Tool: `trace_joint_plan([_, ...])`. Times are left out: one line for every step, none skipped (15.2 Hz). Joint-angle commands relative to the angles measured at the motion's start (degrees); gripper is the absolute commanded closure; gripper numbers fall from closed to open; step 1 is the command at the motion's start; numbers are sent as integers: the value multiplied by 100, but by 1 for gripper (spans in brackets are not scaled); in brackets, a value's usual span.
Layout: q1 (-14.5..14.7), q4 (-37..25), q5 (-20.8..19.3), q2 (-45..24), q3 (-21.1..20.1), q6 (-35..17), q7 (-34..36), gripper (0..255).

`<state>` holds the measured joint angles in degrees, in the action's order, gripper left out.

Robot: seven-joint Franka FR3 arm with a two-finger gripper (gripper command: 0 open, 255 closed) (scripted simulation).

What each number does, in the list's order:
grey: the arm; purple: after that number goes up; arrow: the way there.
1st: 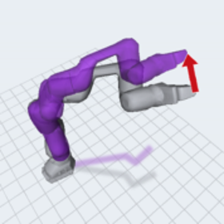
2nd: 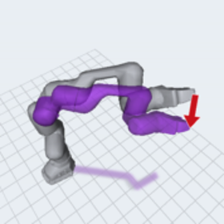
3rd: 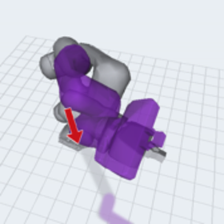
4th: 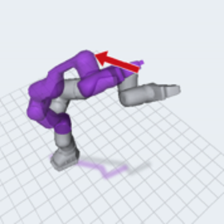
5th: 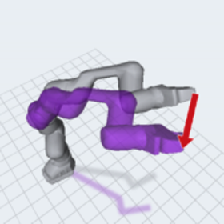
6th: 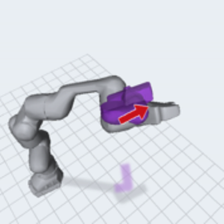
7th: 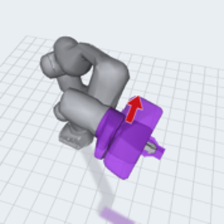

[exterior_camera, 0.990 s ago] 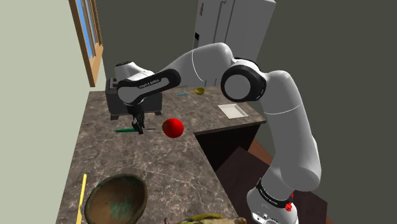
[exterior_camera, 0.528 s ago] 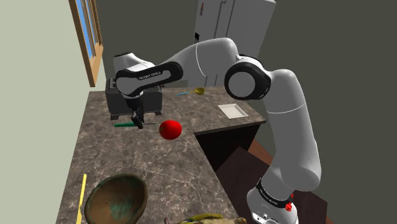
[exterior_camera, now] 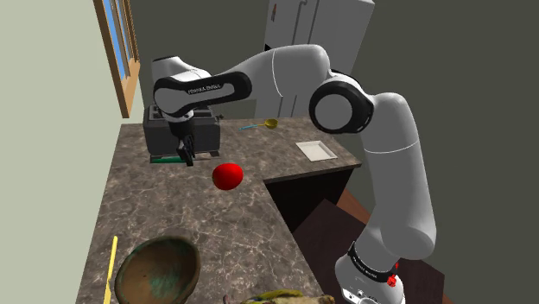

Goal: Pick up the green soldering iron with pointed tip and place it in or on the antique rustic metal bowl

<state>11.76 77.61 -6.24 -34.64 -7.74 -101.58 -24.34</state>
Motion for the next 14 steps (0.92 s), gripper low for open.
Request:
trace_joint_plan([-3, -74, 8, 57, -3, 132, -13, 255])
trace_joint_plan([-2, -123, 11, 75, -5, 199, -17, 255])
trace_joint_plan([0, -174, 14, 91, -6, 266, -21, 255])
trace_joint_plan([1, -228, 16, 106, -7, 334, -24, 255])
trace_joint_plan([2, -252, 18, 114, -8, 366, -26, 255])
trace_joint_plan([56, -18, 33, 258, -41, 282, 72, 255])
trace_joint_plan([111, 201, 48, 395, -74, 203, 170, 255])
trace_joint_plan([167, 405, 64, 524, -108, 131, 269, 255])
trace_joint_plan([225, 596, 81, 645, -144, 64, 368, 255])
trace_joint_plan([283, 775, 98, 759, -180, 2, 468, 255])
trace_joint_plan([343, 943, 116, 866, -217, -55, 569, 255])
trace_joint_plan([403, 1100, 133, 968, -255, -109, 671, 255])
trace_joint_plan([464, 1247, 152, 1063, -295, -158, 773, 255])
trace_joint_plan([526, 1385, 170, 1153, -335, -204, 877, 255])
